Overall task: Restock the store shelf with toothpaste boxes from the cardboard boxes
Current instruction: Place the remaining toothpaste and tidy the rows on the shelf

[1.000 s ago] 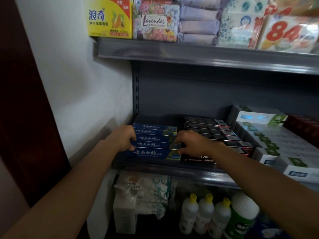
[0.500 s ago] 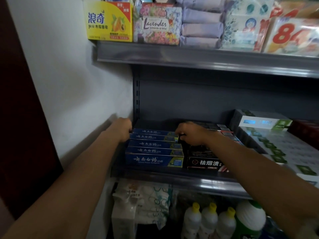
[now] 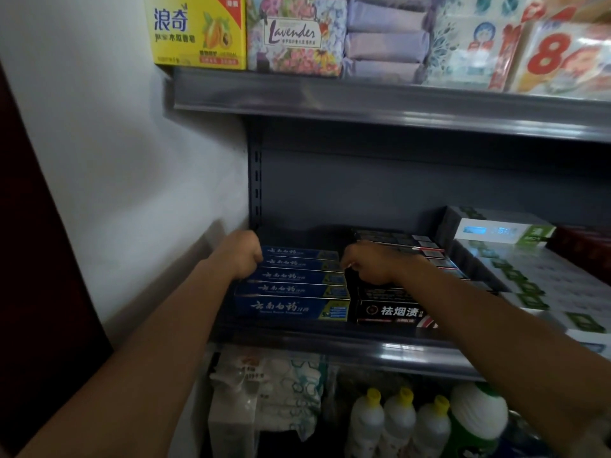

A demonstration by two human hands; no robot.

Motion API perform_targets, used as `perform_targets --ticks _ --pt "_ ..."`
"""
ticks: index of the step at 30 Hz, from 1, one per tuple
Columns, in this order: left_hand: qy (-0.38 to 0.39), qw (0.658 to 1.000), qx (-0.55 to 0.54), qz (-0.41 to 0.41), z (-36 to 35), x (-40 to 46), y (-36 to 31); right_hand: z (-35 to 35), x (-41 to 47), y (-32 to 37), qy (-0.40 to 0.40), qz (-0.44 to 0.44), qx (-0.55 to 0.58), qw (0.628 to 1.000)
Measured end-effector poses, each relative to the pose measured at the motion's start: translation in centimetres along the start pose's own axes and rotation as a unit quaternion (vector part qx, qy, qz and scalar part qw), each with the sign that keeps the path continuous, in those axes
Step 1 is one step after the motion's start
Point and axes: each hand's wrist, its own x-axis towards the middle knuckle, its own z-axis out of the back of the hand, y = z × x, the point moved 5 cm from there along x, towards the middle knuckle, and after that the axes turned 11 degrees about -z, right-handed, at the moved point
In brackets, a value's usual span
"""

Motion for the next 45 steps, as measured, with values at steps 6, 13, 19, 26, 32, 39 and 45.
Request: perform_targets --ticks 6,13,19,26,32,39,45 --pt "-0.001 1.000 -0.007 -0.014 -0.1 0.5 -0.1 0.4 -1.1 -0.1 -0.013 0.015 -0.003 1.000" --pt "-0.010 1.000 -0.002 -0.021 0.3 0.3 1.0 0.4 -0.6 -0.1 -0.016 0.013 -0.003 1.000" --pt "0.000 1.000 0.018 -0.013 -0.1 0.7 1.0 0.4 -0.7 0.3 -0.024 0.036 -0.024 0.999" --pt "0.008 0.999 0.035 -0.020 0.2 0.9 1.5 0.7 -0.4 0.2 -0.026 0.033 -0.017 0.999" --pt "0.031 0.998 0.057 -0.005 0.2 1.9 2.0 1.8 1.8 0.1 -0.011 0.002 0.000 1.000" --pt "0.078 0.994 0.069 -0.033 -1.0 2.7 2.1 0.4 3.1 0.1 0.048 -0.019 -0.033 0.998" --pt "0.067 0.994 0.071 -0.053 -0.6 2.0 1.5 0.6 2.8 0.1 0.044 -0.004 -0.022 0.999"
